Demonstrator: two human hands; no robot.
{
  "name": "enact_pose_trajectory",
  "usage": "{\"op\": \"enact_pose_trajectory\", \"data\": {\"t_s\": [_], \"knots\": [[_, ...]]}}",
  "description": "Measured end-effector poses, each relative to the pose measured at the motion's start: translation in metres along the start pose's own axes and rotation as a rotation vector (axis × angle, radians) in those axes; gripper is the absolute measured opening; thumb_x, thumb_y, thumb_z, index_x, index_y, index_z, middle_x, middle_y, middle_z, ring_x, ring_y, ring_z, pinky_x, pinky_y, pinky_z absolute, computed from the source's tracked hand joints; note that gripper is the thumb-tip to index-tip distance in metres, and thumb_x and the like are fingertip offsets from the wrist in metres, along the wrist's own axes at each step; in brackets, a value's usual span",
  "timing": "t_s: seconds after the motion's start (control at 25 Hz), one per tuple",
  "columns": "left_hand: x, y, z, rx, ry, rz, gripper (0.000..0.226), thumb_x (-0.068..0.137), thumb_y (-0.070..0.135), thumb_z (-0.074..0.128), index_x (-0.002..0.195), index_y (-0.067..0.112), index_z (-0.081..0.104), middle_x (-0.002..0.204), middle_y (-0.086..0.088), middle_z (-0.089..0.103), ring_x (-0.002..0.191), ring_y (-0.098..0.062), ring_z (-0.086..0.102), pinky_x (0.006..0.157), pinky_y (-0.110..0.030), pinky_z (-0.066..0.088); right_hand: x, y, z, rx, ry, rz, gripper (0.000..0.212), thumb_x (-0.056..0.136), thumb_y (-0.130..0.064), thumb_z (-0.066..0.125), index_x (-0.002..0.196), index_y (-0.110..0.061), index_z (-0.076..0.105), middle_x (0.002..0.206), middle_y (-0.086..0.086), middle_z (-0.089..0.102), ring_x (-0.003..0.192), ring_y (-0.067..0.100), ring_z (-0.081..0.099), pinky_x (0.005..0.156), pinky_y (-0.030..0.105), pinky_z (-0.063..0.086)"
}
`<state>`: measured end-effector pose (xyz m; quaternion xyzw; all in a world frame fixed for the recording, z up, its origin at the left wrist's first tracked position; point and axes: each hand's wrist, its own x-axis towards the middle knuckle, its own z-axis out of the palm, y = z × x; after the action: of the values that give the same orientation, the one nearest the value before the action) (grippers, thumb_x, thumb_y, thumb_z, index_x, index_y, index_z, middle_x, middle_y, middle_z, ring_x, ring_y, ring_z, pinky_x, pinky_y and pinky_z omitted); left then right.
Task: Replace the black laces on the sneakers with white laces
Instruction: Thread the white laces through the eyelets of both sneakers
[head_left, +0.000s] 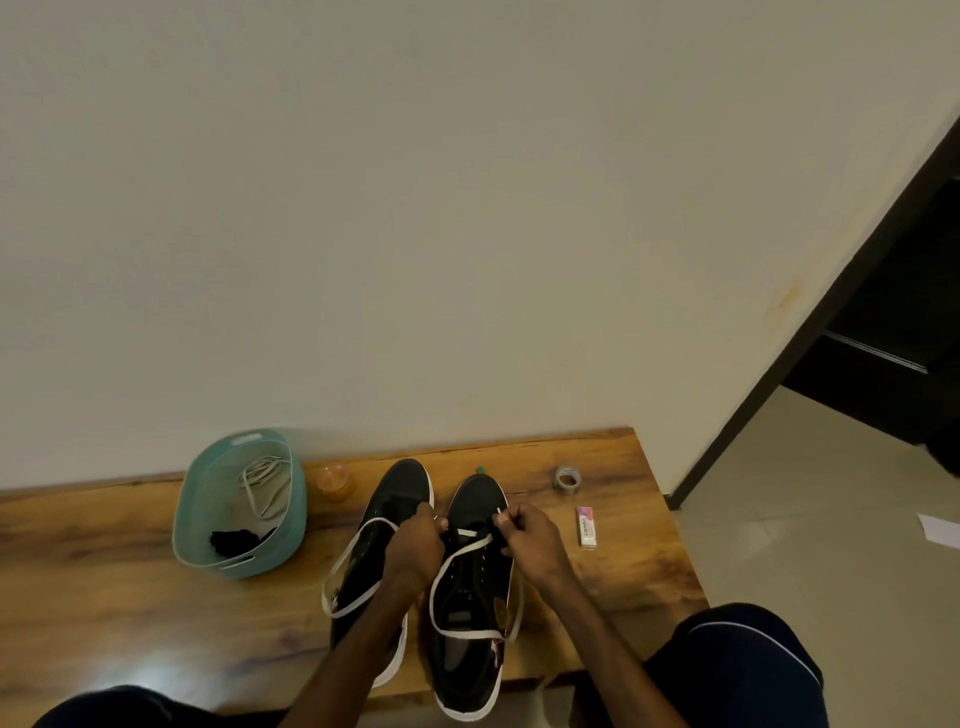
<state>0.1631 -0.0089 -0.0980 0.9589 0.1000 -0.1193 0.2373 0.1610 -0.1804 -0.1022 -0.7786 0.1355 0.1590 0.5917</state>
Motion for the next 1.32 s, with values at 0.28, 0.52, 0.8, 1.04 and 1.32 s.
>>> {"op": "enact_pose_trajectory", "data": {"t_s": [0.28, 0.52, 0.8, 1.04, 1.32], "knots": [[0.004, -0.013, -0.011, -0.191, -0.012, -0.007, 0.022, 0.103, 0.024, 0.044, 0.088, 0.015, 0.056, 0.084, -0.003, 0.061, 0.075, -0.014, 0.055, 0.065, -0.028, 0.041, -0.003, -0.004, -0.004, 0.036, 0.011, 0.002, 0.010, 0.099, -0.021, 0.056, 0.092, -0.019, 0.064, 0.097, 0.001, 0.070, 0.096, 0.021, 0.067, 0.087, 0.046, 0.057], [-0.029, 0.041, -0.105, -0.485, 0.285, 0.119, 0.039, 0.102, 0.016, 0.037, 0.067, 0.011, 0.053, 0.063, -0.003, 0.051, 0.058, -0.010, 0.044, 0.060, -0.031, 0.035, -0.041, -0.094, -0.027, 0.120, 0.136, -0.385, 0.011, 0.098, -0.023, 0.060, 0.094, -0.019, 0.069, 0.089, -0.005, 0.072, 0.084, 0.009, 0.068, 0.073, 0.028, 0.056], [-0.089, 0.119, -0.252, -1.008, 0.439, 0.469, 0.030, 0.105, 0.013, 0.040, 0.091, 0.010, 0.066, 0.074, 0.005, 0.053, 0.062, -0.006, 0.044, 0.054, -0.019, 0.041, -0.105, -0.262, -0.040, 0.244, 0.170, -0.782, 0.011, 0.092, -0.029, 0.069, 0.095, -0.020, 0.074, 0.090, -0.011, 0.073, 0.090, 0.011, 0.066, 0.082, 0.030, 0.057], [-0.130, 0.142, -0.296, -1.177, 0.577, 0.557, 0.015, 0.092, 0.013, 0.067, 0.104, 0.009, 0.075, 0.093, -0.004, 0.076, 0.088, -0.017, 0.071, 0.078, -0.030, 0.059, -0.147, -0.306, -0.041, 0.232, 0.192, -0.897, 0.007, 0.088, -0.022, 0.073, 0.093, -0.019, 0.076, 0.085, -0.009, 0.074, 0.086, 0.007, 0.068, 0.082, 0.027, 0.057], [-0.153, 0.164, -0.300, -1.082, 0.608, 0.521, 0.009, 0.091, 0.019, 0.070, 0.098, 0.018, 0.074, 0.091, 0.008, 0.075, 0.088, -0.011, 0.071, 0.082, -0.043, 0.060, -0.172, -0.315, -0.057, 0.186, 0.292, -0.919, 0.004, 0.087, -0.016, 0.075, 0.090, -0.017, 0.076, 0.083, -0.008, 0.074, 0.083, 0.010, 0.069, 0.080, 0.031, 0.059]]}}
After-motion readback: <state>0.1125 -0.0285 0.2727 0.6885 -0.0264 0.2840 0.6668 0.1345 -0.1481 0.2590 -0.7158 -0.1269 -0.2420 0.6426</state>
